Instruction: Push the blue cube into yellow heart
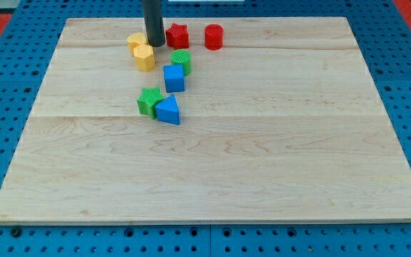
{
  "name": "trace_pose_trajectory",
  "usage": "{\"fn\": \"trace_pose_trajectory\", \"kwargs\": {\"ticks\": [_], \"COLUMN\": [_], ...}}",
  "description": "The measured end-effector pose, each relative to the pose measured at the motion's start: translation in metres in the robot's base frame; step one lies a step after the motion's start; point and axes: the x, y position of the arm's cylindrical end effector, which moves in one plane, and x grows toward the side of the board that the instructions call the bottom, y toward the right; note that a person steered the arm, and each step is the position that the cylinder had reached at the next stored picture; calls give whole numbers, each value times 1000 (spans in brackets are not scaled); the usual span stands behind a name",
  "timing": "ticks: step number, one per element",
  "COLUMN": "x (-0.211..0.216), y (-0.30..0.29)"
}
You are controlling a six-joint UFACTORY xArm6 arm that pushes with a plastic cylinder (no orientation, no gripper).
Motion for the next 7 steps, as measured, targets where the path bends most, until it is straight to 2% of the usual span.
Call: {"fn": "trace_pose_trajectory", "kwargs": {"ticks": [1,2,4,5,7], "x": [27,28,84,98,188], "y": [0,14,22,61,104]}}
